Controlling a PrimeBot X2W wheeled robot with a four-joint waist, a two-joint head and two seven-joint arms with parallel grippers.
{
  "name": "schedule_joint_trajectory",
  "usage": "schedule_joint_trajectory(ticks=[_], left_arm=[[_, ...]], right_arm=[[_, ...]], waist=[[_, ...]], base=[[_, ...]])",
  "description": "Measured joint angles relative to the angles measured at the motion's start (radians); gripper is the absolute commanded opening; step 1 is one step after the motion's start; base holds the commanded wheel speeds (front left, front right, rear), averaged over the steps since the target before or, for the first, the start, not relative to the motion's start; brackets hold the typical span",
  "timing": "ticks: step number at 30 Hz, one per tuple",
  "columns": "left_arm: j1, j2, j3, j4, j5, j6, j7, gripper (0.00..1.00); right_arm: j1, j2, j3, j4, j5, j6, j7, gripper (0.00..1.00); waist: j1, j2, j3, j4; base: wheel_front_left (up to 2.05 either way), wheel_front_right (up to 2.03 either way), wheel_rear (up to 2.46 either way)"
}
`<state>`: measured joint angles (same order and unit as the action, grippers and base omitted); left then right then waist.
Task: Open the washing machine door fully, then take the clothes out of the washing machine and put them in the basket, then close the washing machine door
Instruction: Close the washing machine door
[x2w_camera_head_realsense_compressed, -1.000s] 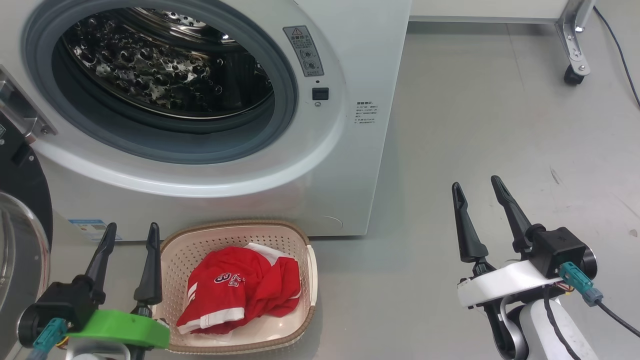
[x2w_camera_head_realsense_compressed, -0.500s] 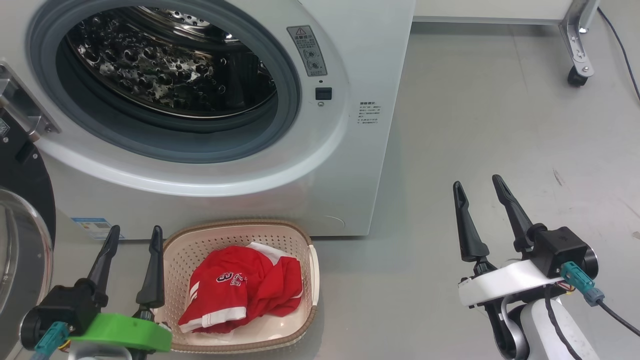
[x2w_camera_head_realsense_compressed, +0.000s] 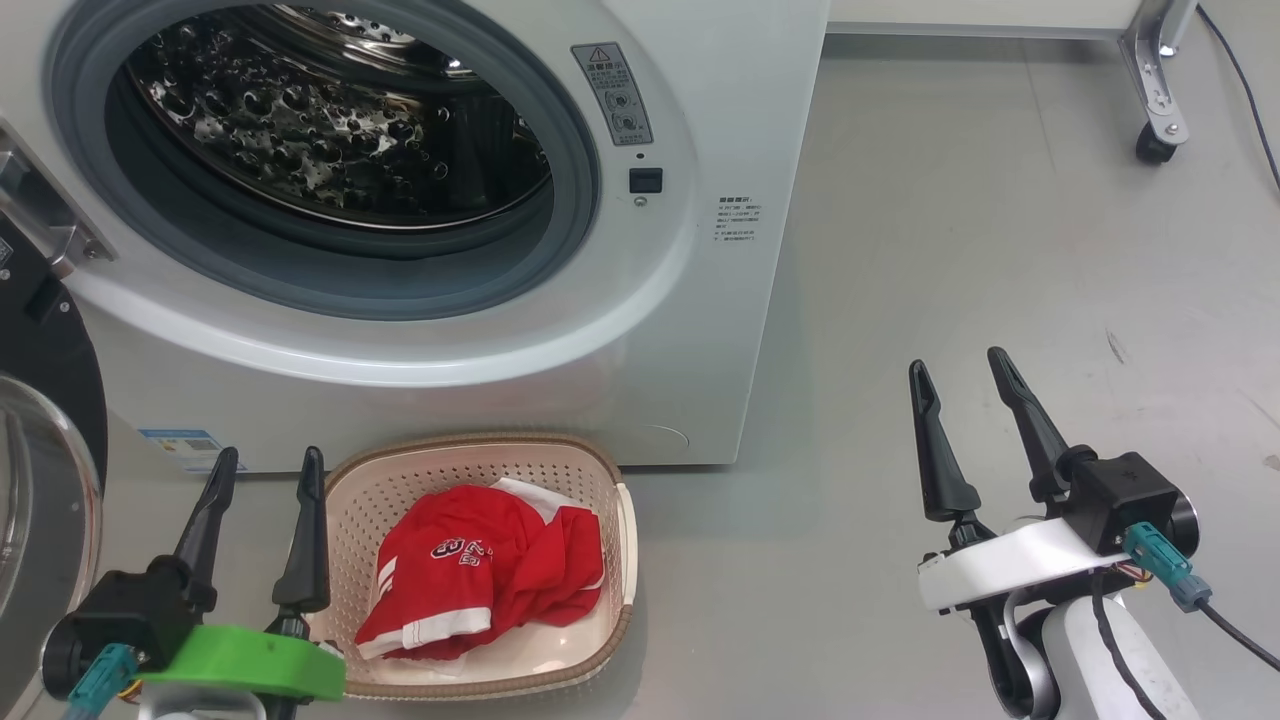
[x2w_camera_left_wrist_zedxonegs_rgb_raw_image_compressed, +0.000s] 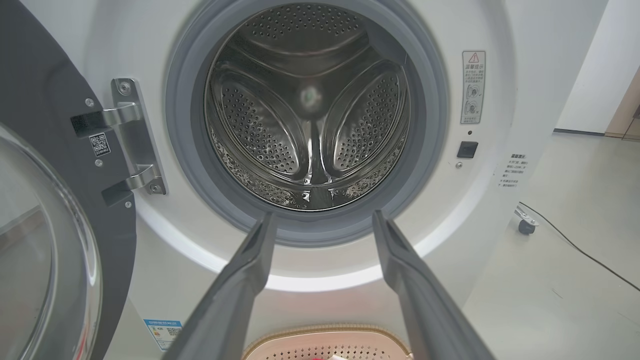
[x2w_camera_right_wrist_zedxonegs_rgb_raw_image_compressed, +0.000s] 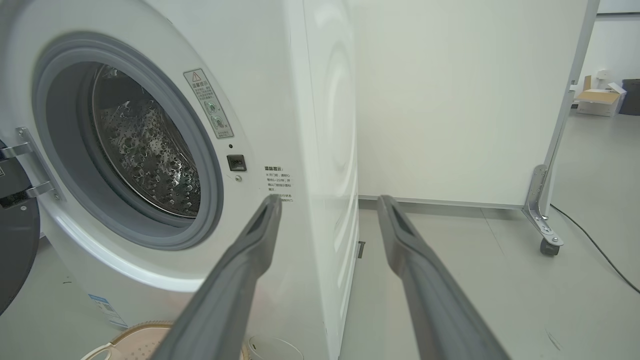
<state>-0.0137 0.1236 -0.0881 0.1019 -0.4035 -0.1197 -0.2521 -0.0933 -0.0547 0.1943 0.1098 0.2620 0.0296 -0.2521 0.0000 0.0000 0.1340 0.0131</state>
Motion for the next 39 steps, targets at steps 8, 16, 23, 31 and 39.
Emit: schedule_joint_trajectory(ticks=[8, 16, 23, 31, 39], left_arm=[[0.0, -0.002, 0.004, -0.001, 0.0, 0.0, 0.0, 1.0], [0.0, -0.008, 0.006, -0.002, 0.003, 0.0, 0.0, 1.0], [0.0, -0.012, 0.006, -0.003, 0.003, 0.0, 0.0, 1.0], [0.0, -0.012, 0.015, -0.022, 0.028, 0.0, 0.0, 1.0], [0.0, -0.012, 0.02, -0.023, 0.036, 0.0, 0.0, 1.0]], right_arm=[[0.0, 0.0, 0.0, 0.0, 0.0, 0.0, 0.0, 1.0], [0.0, 0.001, 0.0, 0.001, -0.002, 0.0, 0.0, 1.0], [0.0, 0.001, -0.003, 0.001, -0.004, 0.0, 0.0, 1.0], [0.0, 0.001, -0.004, 0.001, -0.009, 0.0, 0.0, 1.0], [0.0, 0.001, -0.004, 0.002, -0.009, 0.005, 0.0, 1.0]], waist=[[0.0, 0.0, 0.0, 0.0], [0.0, 0.0, -0.003, 0.0], [0.0, 0.0, -0.001, 0.002], [0.0, 0.0, 0.0, 0.004], [0.0, 0.0, 0.001, 0.006]], base=[[-0.6, 0.6, 0.0], [-0.96, 0.96, 0.0], [-1.25, 1.25, 0.0], [-1.49, 1.49, 0.0], [-1.26, 1.26, 0.0]])
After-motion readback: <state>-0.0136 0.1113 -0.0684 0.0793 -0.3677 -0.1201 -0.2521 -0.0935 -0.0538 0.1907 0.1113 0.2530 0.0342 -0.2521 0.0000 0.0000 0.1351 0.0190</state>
